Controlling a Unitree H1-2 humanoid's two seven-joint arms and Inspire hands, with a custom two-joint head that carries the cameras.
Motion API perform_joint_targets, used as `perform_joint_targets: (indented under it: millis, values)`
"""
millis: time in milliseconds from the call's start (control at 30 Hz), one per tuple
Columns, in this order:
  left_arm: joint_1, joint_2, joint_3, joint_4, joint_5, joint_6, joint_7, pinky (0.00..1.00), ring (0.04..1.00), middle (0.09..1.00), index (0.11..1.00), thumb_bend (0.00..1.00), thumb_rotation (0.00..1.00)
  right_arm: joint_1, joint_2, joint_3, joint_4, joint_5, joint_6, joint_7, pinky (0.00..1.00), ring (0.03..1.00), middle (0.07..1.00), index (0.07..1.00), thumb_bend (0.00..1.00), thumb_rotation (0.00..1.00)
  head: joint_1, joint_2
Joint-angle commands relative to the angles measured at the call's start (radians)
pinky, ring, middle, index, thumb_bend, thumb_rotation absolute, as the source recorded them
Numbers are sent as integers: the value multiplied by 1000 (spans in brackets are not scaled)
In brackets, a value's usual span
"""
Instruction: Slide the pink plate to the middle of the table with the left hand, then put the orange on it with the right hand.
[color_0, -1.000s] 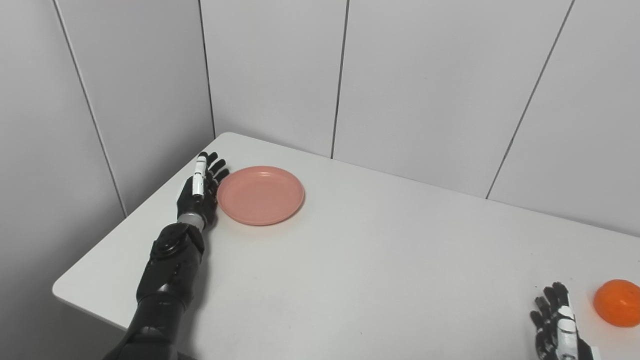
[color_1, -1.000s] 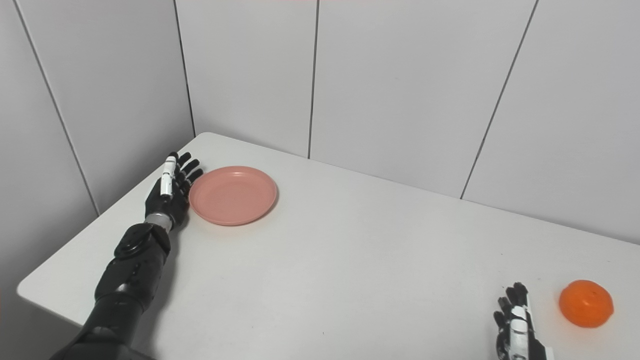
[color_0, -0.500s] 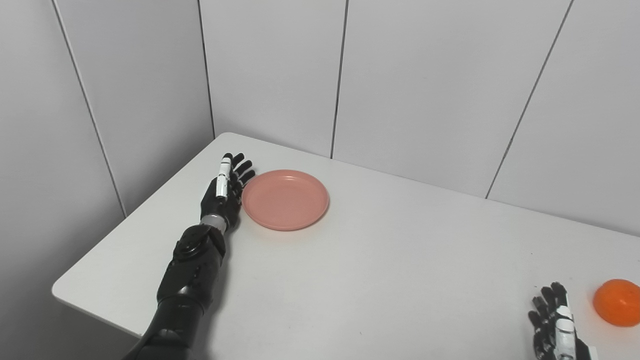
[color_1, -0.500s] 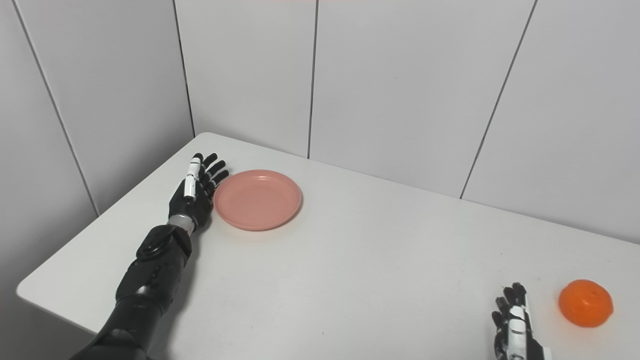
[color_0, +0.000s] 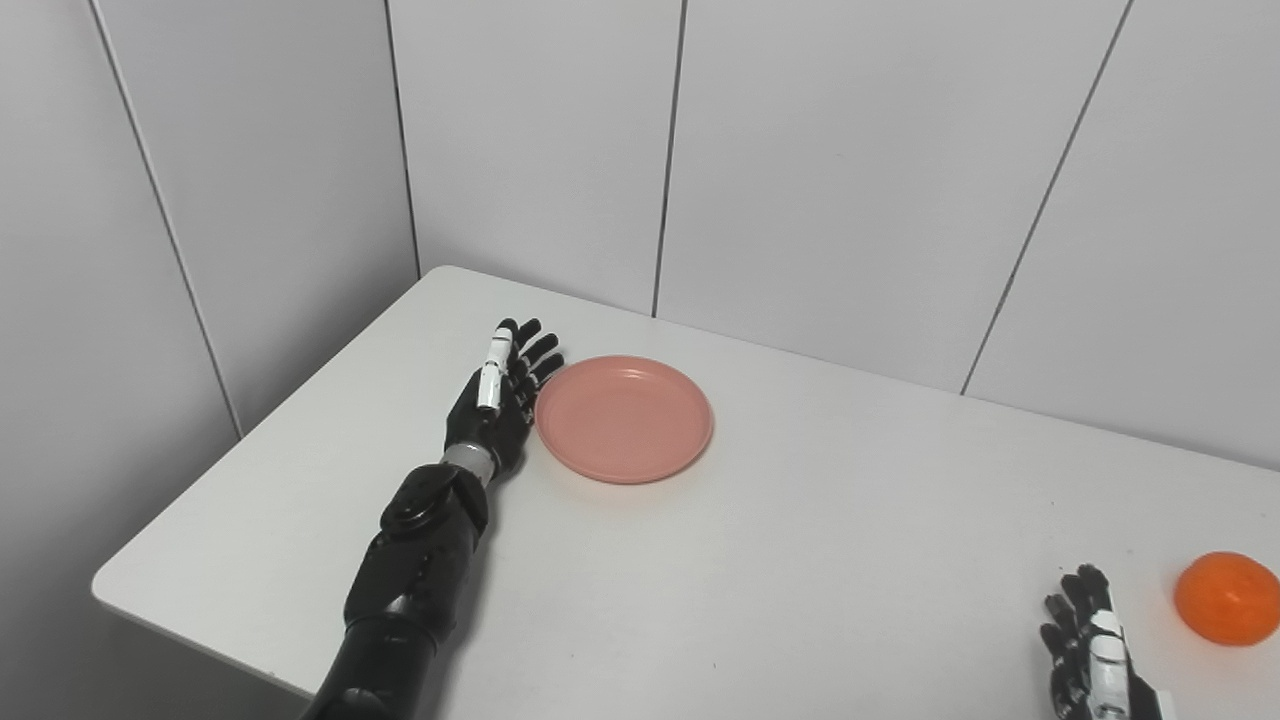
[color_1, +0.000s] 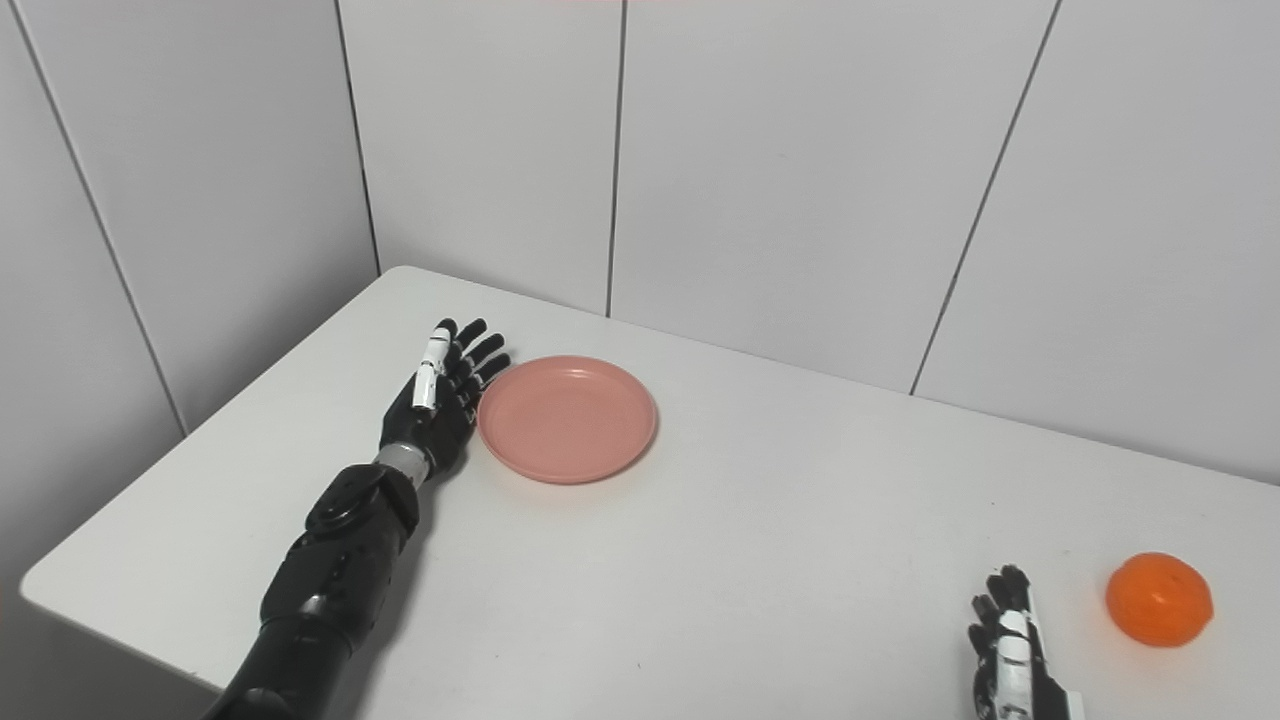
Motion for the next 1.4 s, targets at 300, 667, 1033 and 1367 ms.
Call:
perform_joint_targets:
  millis: [300, 667, 1033, 1367]
  values:
    - [-28, -54, -46, -62, -19, 60, -46, 920, 904, 902, 898, 386, 1000, -25, 30, 11, -4, -23, -62, -3, 972, 956, 959, 960, 266, 1000, -42, 12]
    - [-17, -115, -105, -129, -3, 115, -48, 912, 893, 891, 884, 381, 1000, -28, 49, 17, -18, -47, -59, -22, 972, 954, 956, 951, 276, 1000, -97, 32]
    - [9, -154, -175, -172, 19, 147, -63, 908, 894, 897, 884, 381, 1000, -34, 66, 27, -28, -56, -45, -41, 962, 949, 950, 942, 290, 1000, -151, 63]
    - [47, -187, -217, -232, 20, 198, -82, 914, 899, 899, 890, 380, 1000, -42, 80, 34, -45, -83, -21, -59, 956, 946, 947, 935, 297, 1000, -188, 88]
